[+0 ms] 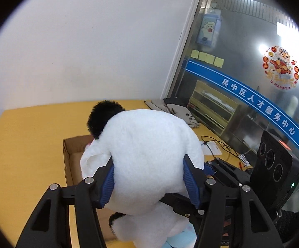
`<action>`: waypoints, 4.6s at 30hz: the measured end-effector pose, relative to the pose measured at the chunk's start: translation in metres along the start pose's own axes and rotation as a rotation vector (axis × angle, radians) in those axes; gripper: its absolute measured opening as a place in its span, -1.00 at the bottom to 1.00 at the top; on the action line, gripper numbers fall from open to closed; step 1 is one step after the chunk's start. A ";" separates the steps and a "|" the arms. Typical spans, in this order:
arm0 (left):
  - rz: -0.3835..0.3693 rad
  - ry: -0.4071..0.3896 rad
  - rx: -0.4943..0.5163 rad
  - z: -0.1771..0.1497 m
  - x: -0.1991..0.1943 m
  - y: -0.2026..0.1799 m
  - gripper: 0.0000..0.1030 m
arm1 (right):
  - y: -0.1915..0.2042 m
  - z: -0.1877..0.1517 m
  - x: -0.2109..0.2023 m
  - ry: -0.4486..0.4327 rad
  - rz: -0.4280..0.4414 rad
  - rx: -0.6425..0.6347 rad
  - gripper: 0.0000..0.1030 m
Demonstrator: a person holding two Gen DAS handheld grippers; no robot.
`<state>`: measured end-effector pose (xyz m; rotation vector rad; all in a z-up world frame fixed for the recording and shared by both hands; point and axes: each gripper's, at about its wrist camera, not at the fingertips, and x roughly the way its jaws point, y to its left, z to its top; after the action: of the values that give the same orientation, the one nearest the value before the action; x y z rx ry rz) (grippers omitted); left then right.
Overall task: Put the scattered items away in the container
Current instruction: 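Carry the white plush with both grippers and lower it into the box, then open both grippers to release the white plush beside the pink bear, then move both grippers toward the light-blue cat plush, then close both grippers on the blue cat plush and lift it, then carry the blue cat with both grippers and lower it into the box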
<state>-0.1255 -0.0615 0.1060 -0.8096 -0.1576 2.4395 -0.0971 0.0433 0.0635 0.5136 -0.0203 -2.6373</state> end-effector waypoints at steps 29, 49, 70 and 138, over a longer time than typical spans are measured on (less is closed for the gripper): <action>0.511 0.093 -0.223 -0.067 0.025 0.043 0.34 | -0.015 -0.080 0.067 0.279 -0.241 -0.023 1.00; 0.338 -0.018 -0.128 -0.132 -0.020 -0.174 0.38 | -0.069 -0.093 -0.114 0.228 -0.321 0.006 0.99; 0.270 0.007 -0.181 -0.147 -0.008 -0.150 0.38 | -0.069 -0.101 -0.103 0.264 -0.375 -0.009 0.99; 0.009 0.065 -0.106 -0.012 0.093 -0.069 -0.65 | -0.100 -0.051 0.008 0.140 -0.027 -0.051 0.52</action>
<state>-0.1481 0.0460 0.0670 -0.9362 -0.2606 2.4267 -0.1280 0.1335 0.0037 0.6843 0.0980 -2.6139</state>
